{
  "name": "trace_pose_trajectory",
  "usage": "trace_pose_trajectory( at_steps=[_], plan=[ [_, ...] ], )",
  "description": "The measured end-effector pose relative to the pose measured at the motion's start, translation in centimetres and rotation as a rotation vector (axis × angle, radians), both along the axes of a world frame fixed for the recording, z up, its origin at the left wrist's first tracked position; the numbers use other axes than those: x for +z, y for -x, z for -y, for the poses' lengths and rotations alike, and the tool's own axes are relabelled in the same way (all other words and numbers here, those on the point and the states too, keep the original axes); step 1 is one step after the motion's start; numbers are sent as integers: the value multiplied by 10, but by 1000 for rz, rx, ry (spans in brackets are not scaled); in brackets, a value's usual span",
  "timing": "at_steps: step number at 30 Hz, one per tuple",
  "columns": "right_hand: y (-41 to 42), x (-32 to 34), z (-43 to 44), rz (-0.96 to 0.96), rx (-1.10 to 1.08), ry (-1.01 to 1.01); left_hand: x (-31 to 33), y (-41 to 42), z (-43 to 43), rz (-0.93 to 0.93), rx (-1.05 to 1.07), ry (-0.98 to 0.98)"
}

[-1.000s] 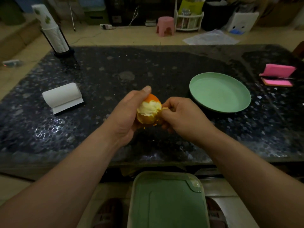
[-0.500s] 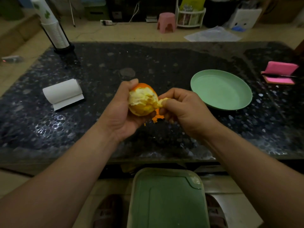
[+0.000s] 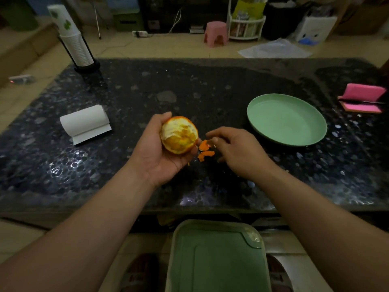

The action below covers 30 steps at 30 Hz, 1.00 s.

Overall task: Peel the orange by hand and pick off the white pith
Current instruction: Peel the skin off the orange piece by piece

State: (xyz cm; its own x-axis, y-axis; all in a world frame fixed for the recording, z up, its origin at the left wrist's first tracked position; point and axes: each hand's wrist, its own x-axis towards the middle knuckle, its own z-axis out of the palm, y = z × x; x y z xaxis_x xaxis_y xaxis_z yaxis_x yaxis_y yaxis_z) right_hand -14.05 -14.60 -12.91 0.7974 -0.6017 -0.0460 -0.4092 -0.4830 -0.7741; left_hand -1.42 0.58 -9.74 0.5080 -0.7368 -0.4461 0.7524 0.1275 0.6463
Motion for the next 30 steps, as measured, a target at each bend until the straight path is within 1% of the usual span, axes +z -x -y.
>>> trace_pose_trajectory(
  at_steps=[4, 5, 8, 9, 13, 19, 22, 25, 27, 30],
  plan=[
    [2, 8, -3, 72, -21, 91, -2, 0, 2, 15, 22, -29],
    [3, 10, -5, 110, -22, 57, -2, -1, 2, 26, 32, -35],
    [8, 22, -19, 216, 27, -161, -2, -1, 5, 68, 40, -51],
    [10, 25, -23, 228, 50, -169, -1, 1, 6, 80, 32, -50],
    [12, 28, -28, 215, 30, -117, 1, 7, 8, 132, 13, -46],
    [11, 26, -30, 217, 23, -118, 4, 13, 5, 200, 45, -59],
    [10, 26, -32, 222, -28, -106, 3, 18, 7, 232, 45, -68],
    [9, 24, -31, 250, -68, -140, 3, 22, 10, 228, 62, -57],
    [8, 24, -29, 272, -61, -198, 2, 21, 11, 190, 83, -39],
    [9, 25, -27, 331, -9, -393, 2, 15, 9, 117, 109, -30]
  ],
)
